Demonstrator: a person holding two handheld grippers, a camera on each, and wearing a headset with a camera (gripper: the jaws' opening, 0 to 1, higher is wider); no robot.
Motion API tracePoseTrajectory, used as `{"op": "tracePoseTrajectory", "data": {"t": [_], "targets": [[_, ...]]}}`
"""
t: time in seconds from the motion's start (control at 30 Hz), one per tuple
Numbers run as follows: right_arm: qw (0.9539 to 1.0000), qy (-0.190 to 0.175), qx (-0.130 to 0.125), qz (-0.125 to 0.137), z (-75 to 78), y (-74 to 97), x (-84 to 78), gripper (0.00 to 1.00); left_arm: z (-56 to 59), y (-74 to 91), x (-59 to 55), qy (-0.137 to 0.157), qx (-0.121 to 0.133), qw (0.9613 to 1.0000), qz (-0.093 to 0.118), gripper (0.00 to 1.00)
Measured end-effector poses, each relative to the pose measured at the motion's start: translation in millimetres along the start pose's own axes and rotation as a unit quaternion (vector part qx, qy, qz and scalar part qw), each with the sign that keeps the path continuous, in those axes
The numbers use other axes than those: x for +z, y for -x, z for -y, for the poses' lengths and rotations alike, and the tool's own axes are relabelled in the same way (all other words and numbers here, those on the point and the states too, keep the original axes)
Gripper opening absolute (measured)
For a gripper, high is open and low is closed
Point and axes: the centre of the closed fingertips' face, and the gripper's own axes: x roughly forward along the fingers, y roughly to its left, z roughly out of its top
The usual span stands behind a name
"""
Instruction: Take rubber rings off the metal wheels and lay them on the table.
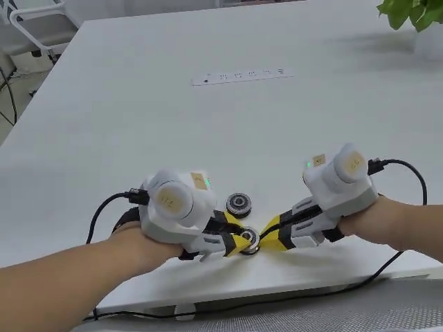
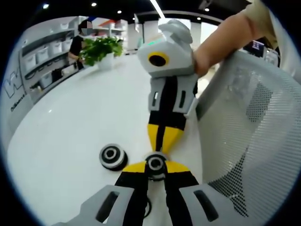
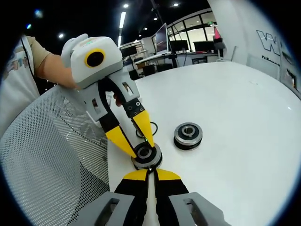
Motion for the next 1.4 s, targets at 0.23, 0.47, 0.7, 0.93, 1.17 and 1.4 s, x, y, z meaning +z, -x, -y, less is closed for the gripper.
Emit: {"op": "tracePoseTrajectory", "data": {"t": [0.23, 0.47, 0.7, 0.93, 1.17, 1.4], "targets": [[0.9995, -0.030, -0.008, 0.000, 3.7, 0.0, -0.5, 0.00, 0.7, -0.2, -0.4, -0.015, 0.005, 0.9998, -0.007, 0.13], [0.9991, -0.042, -0.006, 0.000, 2.7, 0.7, -1.0, 0.00, 0.8, 0.1, -0.4, -0.012, 0.007, 0.9999, -0.006, 0.13], [0.9976, -0.067, -0.003, 0.015, 5.2, 3.7, 2.2, 0.00, 0.7, 0.4, -0.6, -0.012, 0.010, 0.9998, -0.009, 0.13], [0.9939, -0.101, -0.005, 0.042, 3.4, 8.2, 11.8, 0.00, 0.5, 0.4, -0.9, -0.010, 0.013, 0.9998, -0.010, 0.13], [0.9935, -0.102, -0.005, 0.050, 2.3, 7.5, 15.5, 0.00, 0.1, 0.1, -0.9, -0.012, 0.015, 0.9998, -0.010, 0.12], [0.9941, -0.093, -0.005, 0.056, 2.5, 7.9, 16.4, 0.00, -0.1, 0.0, -1.0, -0.009, 0.016, 0.9998, -0.009, 0.12]]}}
